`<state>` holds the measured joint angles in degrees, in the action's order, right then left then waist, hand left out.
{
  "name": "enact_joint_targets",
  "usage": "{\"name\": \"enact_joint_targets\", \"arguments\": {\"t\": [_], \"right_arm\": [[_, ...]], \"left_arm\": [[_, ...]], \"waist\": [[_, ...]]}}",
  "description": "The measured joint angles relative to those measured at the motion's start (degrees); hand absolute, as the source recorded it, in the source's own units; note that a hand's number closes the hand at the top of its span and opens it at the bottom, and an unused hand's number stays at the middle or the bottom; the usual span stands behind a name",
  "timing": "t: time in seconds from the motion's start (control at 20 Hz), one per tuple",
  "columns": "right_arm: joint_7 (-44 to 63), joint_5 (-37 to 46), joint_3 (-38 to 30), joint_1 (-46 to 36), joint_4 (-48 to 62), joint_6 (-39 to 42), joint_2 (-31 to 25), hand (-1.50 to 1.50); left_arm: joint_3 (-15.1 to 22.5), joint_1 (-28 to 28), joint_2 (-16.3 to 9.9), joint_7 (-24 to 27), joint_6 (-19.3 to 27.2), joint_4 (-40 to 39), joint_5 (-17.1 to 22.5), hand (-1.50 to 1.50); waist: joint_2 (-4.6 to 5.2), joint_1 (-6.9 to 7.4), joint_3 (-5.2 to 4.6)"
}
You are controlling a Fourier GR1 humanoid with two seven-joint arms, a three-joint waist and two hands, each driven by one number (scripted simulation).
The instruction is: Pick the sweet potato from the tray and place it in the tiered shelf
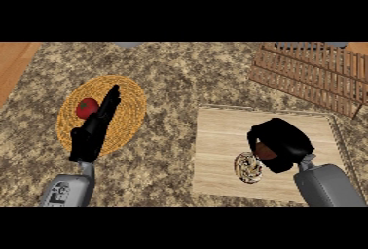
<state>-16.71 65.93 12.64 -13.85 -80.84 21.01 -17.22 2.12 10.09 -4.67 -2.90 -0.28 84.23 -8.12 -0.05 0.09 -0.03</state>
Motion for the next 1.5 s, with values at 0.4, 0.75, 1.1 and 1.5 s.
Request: {"name": "enact_joint_targets", "arguments": {"t": [0.4, 0.75, 1.1, 1.5], "right_arm": [[17.69, 0.20, -6.64, 0.26, -0.76, -1.72, 10.14, 1.50], [45.77, -7.20, -11.03, -4.96, -1.16, -14.03, 15.80, 1.50], [67.61, -9.47, -2.09, -16.27, -3.05, -33.79, 16.96, 1.50], [81.76, 2.01, 5.04, -28.88, -3.50, -36.35, 16.89, 1.50]], "left_arm": [[-0.09, -0.88, 0.13, 0.50, -0.45, 0.13, -0.10, 0.00], [0.71, -0.02, 0.73, 0.85, -0.73, -0.40, -0.27, 0.00], [1.11, 1.37, 1.30, 1.30, -0.67, -2.57, -0.72, 0.00], [-0.43, 1.47, 0.27, 1.22, -0.75, -2.83, -0.28, 0.00]], "waist": [[-0.07, -0.29, -0.25], [0.20, 1.46, 0.03], [0.15, 2.42, 0.01], [-0.21, 1.03, -0.07]]}}
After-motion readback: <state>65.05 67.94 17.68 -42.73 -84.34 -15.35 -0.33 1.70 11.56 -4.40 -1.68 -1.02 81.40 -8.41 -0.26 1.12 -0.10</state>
